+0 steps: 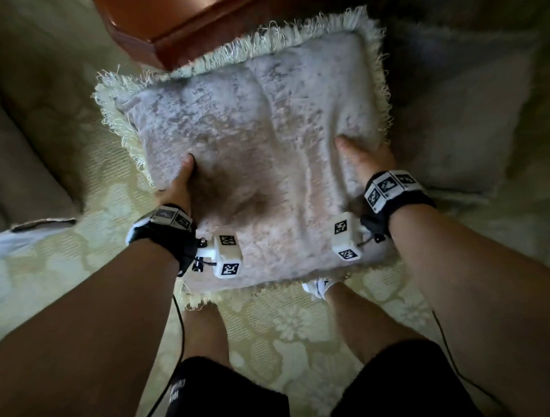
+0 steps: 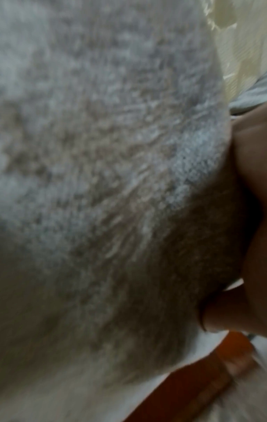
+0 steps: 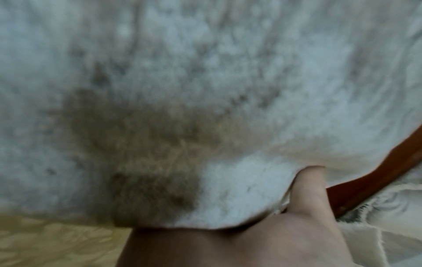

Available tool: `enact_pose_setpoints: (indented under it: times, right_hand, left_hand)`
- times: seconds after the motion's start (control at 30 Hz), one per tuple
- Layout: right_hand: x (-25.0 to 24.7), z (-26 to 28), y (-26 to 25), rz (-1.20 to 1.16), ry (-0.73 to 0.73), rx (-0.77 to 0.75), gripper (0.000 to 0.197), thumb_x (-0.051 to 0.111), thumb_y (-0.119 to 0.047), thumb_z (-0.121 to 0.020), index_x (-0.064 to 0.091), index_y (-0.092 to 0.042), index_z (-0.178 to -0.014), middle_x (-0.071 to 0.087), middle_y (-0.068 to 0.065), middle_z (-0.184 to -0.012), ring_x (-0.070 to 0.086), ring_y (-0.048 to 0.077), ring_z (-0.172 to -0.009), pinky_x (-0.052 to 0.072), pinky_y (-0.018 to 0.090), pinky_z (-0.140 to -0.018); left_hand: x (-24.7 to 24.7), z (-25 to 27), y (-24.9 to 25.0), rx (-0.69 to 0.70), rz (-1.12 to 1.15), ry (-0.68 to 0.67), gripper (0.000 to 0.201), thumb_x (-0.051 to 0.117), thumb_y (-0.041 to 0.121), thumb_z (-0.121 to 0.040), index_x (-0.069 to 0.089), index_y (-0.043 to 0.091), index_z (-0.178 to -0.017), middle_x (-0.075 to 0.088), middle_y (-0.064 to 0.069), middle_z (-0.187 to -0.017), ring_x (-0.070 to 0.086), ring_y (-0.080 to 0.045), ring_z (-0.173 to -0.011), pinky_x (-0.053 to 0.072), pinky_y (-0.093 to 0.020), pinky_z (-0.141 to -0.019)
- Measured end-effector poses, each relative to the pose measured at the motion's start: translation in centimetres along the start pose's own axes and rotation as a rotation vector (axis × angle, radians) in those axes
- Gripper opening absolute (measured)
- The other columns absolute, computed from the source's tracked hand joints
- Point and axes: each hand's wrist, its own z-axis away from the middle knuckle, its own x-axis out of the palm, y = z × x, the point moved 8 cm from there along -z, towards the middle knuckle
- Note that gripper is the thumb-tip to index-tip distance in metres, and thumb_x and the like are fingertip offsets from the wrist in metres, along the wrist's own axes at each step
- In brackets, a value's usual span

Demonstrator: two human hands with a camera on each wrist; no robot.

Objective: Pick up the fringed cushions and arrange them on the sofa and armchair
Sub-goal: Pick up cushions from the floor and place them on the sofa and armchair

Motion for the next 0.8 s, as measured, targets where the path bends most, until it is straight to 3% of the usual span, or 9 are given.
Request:
enact_pose_setpoints:
  times: [0.1, 0.2, 0.3, 0.33, 0.4, 0.47, 0.57, 0.67, 0.8]
  right_hand:
    - [-1.9, 4.5, -3.0, 0.03, -0.034, -0.058, 0.089, 0.08, -0.052, -0.075, 0.043, -0.013, -0.145, 0.058, 0.005, -0.139, 0.059, 0.024, -0.123, 0.045, 0.025, -0.1]
    - [-3.5, 8.7, -5.7, 0.021, -0.046, -0.114, 0.091, 0.084, -0.051, -0.069, 0.046, -0.015, -0.144, 0.062, 0.005, -0.135, 0.061, 0.024, -0.121, 0.046, 0.031, -0.106]
    - [-4.4, 13.4, -9.2, 0.018, -0.077, -0.19, 0.084, 0.083, -0.047, -0.073, 0.047, -0.014, -0.141, 0.063, 0.001, -0.126, 0.062, 0.02, -0.111, 0.046, 0.027, -0.098]
    - [-4.5, 15.1, -10.4, 0.015, -0.08, -0.221, 0.08, 0.082, -0.046, -0.075, 0.048, -0.015, -0.141, 0.062, -0.001, -0.122, 0.06, 0.019, -0.107, 0.044, 0.024, -0.094]
    - [-4.7, 18.8, -12.9, -0.011, -0.071, -0.275, 0.077, 0.082, -0.046, -0.076, 0.049, -0.017, -0.139, 0.062, -0.002, -0.119, 0.059, 0.018, -0.104, 0.044, 0.025, -0.094]
    - [-4.5, 23.0, -15.8, -0.032, -0.069, -0.329, 0.076, 0.083, -0.046, -0.074, 0.051, -0.018, -0.137, 0.063, -0.002, -0.119, 0.061, 0.019, -0.105, 0.048, 0.028, -0.097]
    - [-4.2, 30.3, -20.9, -0.107, -0.094, -0.412, 0.068, 0.083, -0.045, -0.074, 0.057, -0.017, -0.129, 0.067, -0.001, -0.118, 0.064, 0.019, -0.104, 0.05, 0.027, -0.093]
    - [-4.0, 38.5, -26.7, -0.173, -0.141, -0.522, 0.059, 0.084, -0.044, -0.072, 0.061, -0.016, -0.118, 0.068, -0.002, -0.113, 0.066, 0.019, -0.103, 0.051, 0.026, -0.093]
    - [-5.1, 49.6, -34.5, -0.224, -0.155, -0.721, 0.089, 0.08, -0.06, -0.05, 0.065, -0.015, -0.125, 0.071, -0.001, -0.118, 0.067, 0.018, -0.108, 0.051, 0.025, -0.09]
  left_hand:
    - [-3.5, 5.4, 0.0, -0.039, 0.183, 0.094, 0.134, 0.074, 0.088, -0.026, 0.056, 0.014, -0.136, 0.064, -0.005, -0.13, 0.064, -0.029, -0.115, 0.049, -0.044, -0.105]
    - [-6.7, 10.2, 1.0, 0.015, 0.235, 0.113, 0.102, 0.08, 0.07, -0.058, 0.054, 0.01, -0.137, 0.061, -0.002, -0.124, 0.06, -0.02, -0.115, 0.044, -0.033, -0.109]
    - [-10.4, 14.2, 2.8, 0.06, 0.305, 0.102, 0.118, 0.079, 0.081, -0.045, 0.055, 0.01, -0.136, 0.06, 0.003, -0.126, 0.058, -0.016, -0.112, 0.041, -0.028, -0.109]
    - [-12.0, 15.6, 3.9, 0.09, 0.324, 0.098, 0.117, 0.078, 0.08, -0.048, 0.054, 0.01, -0.138, 0.059, 0.003, -0.13, 0.058, -0.016, -0.114, 0.039, -0.025, -0.107]
    - [-15.6, 17.8, 6.3, 0.155, 0.35, 0.133, 0.092, 0.075, 0.064, -0.073, 0.051, 0.006, -0.141, 0.058, -0.002, -0.134, 0.056, -0.018, -0.122, 0.038, -0.021, -0.102]
    - [-19.8, 20.9, 8.8, 0.219, 0.386, 0.159, 0.081, 0.076, 0.054, -0.079, 0.052, 0.005, -0.139, 0.06, -0.004, -0.128, 0.059, -0.02, -0.121, 0.043, -0.026, -0.106]
    - [-26.8, 25.3, 13.7, 0.373, 0.5, 0.151, 0.072, 0.08, 0.049, -0.078, 0.059, 0.007, -0.133, 0.064, 0.0, -0.114, 0.064, -0.019, -0.115, 0.051, -0.029, -0.099]
    - [-34.3, 30.5, 18.1, 0.508, 0.571, 0.146, 0.073, 0.077, 0.053, -0.079, 0.057, 0.009, -0.134, 0.065, -0.005, -0.124, 0.064, -0.022, -0.115, 0.05, -0.032, -0.101]
    - [-44.5, 38.2, 23.4, 0.778, 0.727, 0.136, 0.083, 0.085, 0.061, -0.06, 0.065, 0.016, -0.127, 0.071, 0.001, -0.123, 0.068, -0.015, -0.114, 0.05, -0.037, -0.107]
